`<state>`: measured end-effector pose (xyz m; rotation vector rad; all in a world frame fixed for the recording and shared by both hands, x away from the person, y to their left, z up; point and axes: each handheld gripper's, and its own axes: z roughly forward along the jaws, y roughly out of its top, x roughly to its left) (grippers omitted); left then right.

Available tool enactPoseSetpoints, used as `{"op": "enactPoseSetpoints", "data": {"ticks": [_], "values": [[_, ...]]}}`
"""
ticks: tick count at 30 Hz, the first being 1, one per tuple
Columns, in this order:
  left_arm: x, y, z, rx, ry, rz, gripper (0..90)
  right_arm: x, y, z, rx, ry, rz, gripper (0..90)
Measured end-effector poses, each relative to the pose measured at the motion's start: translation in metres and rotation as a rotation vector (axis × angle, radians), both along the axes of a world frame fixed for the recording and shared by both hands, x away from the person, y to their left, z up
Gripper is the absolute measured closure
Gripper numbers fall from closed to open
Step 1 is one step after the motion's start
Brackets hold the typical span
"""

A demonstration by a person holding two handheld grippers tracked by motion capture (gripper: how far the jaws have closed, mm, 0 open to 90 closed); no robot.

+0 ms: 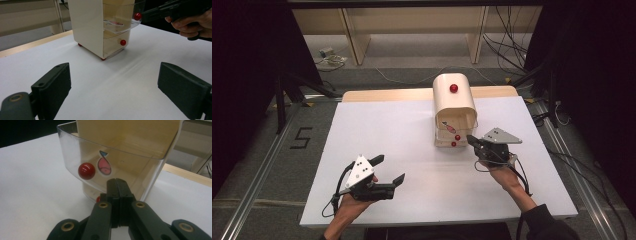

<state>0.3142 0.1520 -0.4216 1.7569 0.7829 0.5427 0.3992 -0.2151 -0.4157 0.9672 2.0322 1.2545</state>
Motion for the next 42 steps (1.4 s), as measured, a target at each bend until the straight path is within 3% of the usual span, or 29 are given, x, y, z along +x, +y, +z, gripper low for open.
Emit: {"op": "enactPoseSetpoints", "data": {"ticks": [42], "values": [[0.0007,0.0001,-0.0003,0.006,0.001,0.012,11.2,0.0082,0.0031,-0.0039,0.004,-0.018,-0.027,90.0]]}}
